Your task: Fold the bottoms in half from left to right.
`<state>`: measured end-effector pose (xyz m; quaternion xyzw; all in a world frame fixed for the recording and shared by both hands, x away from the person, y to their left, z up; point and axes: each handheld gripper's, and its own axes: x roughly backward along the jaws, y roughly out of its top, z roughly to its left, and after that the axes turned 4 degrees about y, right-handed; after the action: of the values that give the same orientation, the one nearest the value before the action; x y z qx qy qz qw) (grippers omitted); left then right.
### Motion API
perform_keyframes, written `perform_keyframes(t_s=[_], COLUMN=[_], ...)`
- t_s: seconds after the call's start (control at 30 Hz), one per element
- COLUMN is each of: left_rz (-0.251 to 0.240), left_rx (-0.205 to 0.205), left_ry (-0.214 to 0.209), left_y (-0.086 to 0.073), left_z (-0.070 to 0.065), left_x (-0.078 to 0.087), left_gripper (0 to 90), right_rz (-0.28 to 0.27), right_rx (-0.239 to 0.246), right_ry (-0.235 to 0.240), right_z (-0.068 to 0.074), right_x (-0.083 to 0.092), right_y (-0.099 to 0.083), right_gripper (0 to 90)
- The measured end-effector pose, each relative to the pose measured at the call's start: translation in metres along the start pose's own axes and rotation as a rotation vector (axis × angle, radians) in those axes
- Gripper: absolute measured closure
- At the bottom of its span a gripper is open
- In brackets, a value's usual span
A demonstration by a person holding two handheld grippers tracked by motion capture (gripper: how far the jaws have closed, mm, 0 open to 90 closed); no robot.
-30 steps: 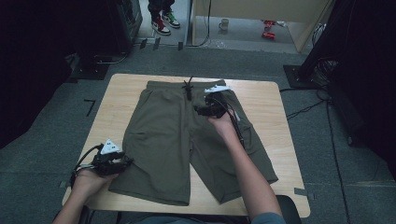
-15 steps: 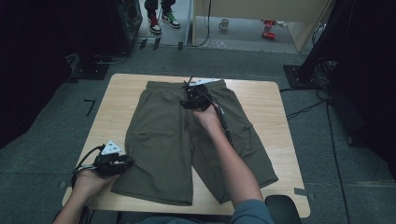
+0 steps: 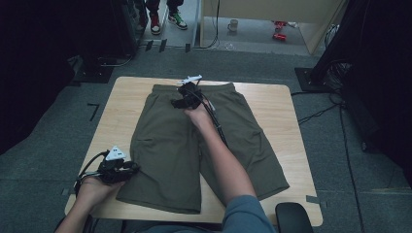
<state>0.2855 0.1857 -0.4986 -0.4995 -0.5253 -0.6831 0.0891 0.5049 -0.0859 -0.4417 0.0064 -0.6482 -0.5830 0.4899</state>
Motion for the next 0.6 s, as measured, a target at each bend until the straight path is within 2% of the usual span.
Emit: perform_keyframes(t_s=[0.13,0.3,0.37,0.47,0.6], left_rz=[0.011,0.024,0.027,0.031,0.018], left_rx=[0.012,0.006,0.004,0.028,-0.006], left_ry=[-0.013,-0.017,-0.002,0.005,0.009], left_y=[0.001,0.002,0.002,-0.001,-0.004], left_z=[0.0,-0.001,0.0,-0.001,-0.007], left_x=[0.0,0.001,0.002,0.004,0.005], left_gripper=[72.5,74.5,72.4,68.7,62.4], right_rz=[-0.005,-0.014,-0.018,-0.015,0.009], right_rx=[0.007,-0.016,-0.008,0.0,-0.001], right_ry=[0.014,0.019,0.016,0.024,0.044], right_z=[0.006,0.014,0.019,0.025,0.032], right_x=[-0.014,-0.034,-0.042,-0.054,-0.07], right_y=[0.003,0.004,0.004,0.003,0.005], right_gripper=[42.4,40.2,40.3,40.6,37.7])
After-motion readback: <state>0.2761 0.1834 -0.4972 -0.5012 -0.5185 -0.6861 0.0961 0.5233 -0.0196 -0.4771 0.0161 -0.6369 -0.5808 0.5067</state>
